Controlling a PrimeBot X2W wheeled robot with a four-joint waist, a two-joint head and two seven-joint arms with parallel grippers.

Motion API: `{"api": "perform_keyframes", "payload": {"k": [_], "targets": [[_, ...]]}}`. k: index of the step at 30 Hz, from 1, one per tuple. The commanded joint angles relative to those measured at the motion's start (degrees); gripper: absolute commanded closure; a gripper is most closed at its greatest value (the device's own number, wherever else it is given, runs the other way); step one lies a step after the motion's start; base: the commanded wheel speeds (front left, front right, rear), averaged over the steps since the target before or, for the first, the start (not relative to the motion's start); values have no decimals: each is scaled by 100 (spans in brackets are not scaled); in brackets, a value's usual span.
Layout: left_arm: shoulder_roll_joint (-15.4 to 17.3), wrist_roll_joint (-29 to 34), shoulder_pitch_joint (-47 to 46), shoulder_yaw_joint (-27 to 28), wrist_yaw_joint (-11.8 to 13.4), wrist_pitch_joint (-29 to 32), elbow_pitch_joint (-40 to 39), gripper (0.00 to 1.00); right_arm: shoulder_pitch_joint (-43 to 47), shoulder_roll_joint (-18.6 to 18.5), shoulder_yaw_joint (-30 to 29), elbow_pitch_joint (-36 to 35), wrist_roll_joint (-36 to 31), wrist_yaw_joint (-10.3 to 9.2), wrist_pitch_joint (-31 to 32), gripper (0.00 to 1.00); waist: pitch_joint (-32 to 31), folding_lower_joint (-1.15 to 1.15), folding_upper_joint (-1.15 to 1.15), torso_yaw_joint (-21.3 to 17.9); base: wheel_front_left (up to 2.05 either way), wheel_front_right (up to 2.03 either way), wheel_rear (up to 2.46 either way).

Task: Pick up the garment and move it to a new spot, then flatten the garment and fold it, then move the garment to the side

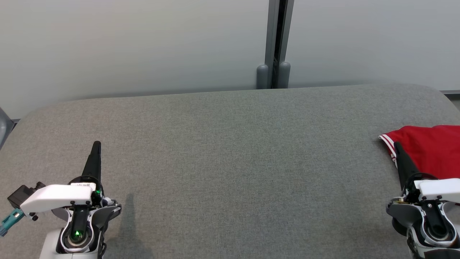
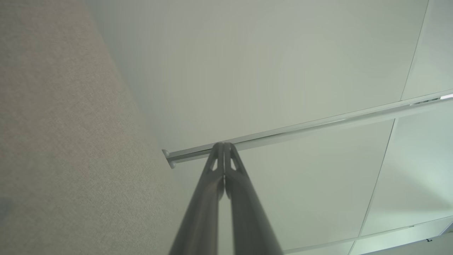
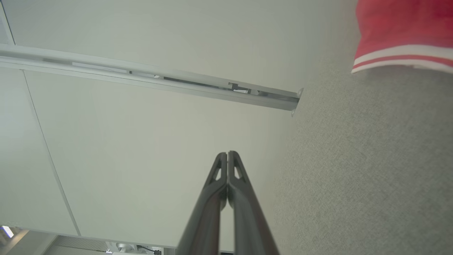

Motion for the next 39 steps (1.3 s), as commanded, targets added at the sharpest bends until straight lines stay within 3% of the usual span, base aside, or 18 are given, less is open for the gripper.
{"api": "perform_keyframes", "payload": {"k": [1,22,39], "targets": [[-4,-121,-188,58,-54,34,29,100,-133,-42,-43,15,157,2,24,100,2,0,0,-1,0,0,0],[-169,-756,-382,234,-196,166,274,100,-330,-40,-116,268,918,2,131,100,24,0,0,-16,0,0,0],[-167,-717,-362,233,-194,161,266,100,-302,-40,-112,264,895,2,113,100,24,0,0,-16,0,0,0]]}}
